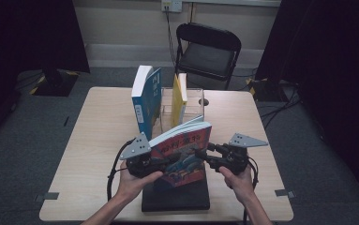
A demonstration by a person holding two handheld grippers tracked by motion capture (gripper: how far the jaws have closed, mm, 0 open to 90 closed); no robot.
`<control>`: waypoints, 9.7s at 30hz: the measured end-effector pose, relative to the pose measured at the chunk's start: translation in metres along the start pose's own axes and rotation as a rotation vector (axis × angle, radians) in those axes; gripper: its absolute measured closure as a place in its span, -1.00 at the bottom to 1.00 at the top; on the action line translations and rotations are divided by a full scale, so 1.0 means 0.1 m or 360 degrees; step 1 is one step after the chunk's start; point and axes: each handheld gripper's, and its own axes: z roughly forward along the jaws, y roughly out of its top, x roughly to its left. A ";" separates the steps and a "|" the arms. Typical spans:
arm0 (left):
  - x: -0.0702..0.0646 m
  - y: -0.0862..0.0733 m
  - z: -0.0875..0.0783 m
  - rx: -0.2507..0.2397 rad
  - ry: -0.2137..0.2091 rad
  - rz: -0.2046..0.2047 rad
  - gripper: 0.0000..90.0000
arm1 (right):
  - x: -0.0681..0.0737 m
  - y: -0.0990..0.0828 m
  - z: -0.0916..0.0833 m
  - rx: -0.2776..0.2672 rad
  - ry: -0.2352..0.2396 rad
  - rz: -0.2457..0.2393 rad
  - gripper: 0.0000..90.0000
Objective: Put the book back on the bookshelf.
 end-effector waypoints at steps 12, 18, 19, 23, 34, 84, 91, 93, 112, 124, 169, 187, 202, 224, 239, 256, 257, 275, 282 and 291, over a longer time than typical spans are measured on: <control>0.04 0.00 -0.03 0.0000 0.0070 -0.0100 0.66 | -0.04 -0.02 0.03 0.0063 0.0001 0.0016 -0.01; 0.10 0.00 -0.13 0.0008 0.0150 -0.0134 0.66 | -0.11 -0.11 -0.08 0.0102 -0.0051 0.0033 -0.03; 0.11 0.00 -0.15 0.0012 0.0171 -0.0137 0.66 | -0.12 -0.13 -0.10 0.0112 -0.0071 0.0034 -0.05; 0.19 -0.02 -0.25 0.0002 0.0260 -0.0186 0.66 | -0.18 -0.25 -0.20 0.0173 -0.0162 0.0049 -0.17; 0.40 0.02 -0.41 -0.0021 0.0471 -0.0226 0.66 | -0.45 -0.66 -0.35 0.0405 -0.0395 0.0116 -0.35; 0.86 0.22 0.62 -0.0068 0.1114 -0.0280 0.66 | -0.66 -1.18 -0.13 0.0621 -0.0701 -0.0055 -0.71; 0.91 0.23 0.78 -0.0056 0.1161 -0.0258 0.66 | -0.66 -1.18 -0.13 0.0621 -0.0696 -0.0060 -0.71; 0.93 0.22 0.81 -0.0060 0.1176 -0.0264 0.66 | -0.66 -1.18 -0.13 0.0621 -0.0694 -0.0062 -0.71; 0.85 0.20 0.84 -0.0073 0.1106 -0.0200 0.56 | -0.65 -1.18 -0.12 0.0624 -0.0682 -0.0072 -0.71; 0.79 0.38 0.65 0.0064 0.0977 -0.0258 0.40 | -0.65 -1.19 -0.12 0.0622 -0.0681 -0.0073 -0.71; 1.39 1.45 1.16 0.1415 0.0768 -0.0659 0.43 | -0.63 -1.19 -0.12 0.0620 -0.0685 -0.0066 -0.71; 1.43 1.41 1.05 0.1394 0.0848 -0.0657 0.64 | -0.63 -1.19 -0.12 0.0621 -0.0684 -0.0064 -0.71; 1.56 1.54 1.09 0.1244 0.0905 -0.0689 0.64 | -0.63 -1.19 -0.12 0.0621 -0.0684 -0.0065 -0.71; 1.54 1.55 1.08 0.1071 0.0925 -0.0616 0.30 | -0.63 -1.19 -0.12 0.0621 -0.0678 -0.0068 -0.71; 1.52 1.41 0.81 0.0864 0.0837 -0.0599 -0.01 | -0.63 -1.19 -0.12 0.0621 -0.0678 -0.0068 -0.71; 1.19 1.18 0.49 0.0590 0.0719 -0.0297 -0.07 | -0.63 -1.19 -0.12 0.0621 -0.0678 -0.0069 -0.71; 1.16 1.16 0.47 0.0543 0.0737 -0.0270 -0.07 | -0.63 -1.19 -0.12 0.0621 -0.0678 -0.0068 -0.71; 0.91 0.71 0.24 0.0441 0.0672 -0.0171 -0.18 | -0.62 -1.19 -0.12 0.0621 -0.0681 -0.0067 -0.71; 0.88 0.35 0.17 0.0455 0.0730 -0.0120 -0.18 | -0.62 -1.15 -0.08 0.0643 -0.0643 -0.0053 -0.63; 0.88 -0.23 0.02 0.0565 0.0635 -0.0264 -0.19 | -0.56 -0.86 -0.08 0.0510 -0.0585 -0.0049 -0.32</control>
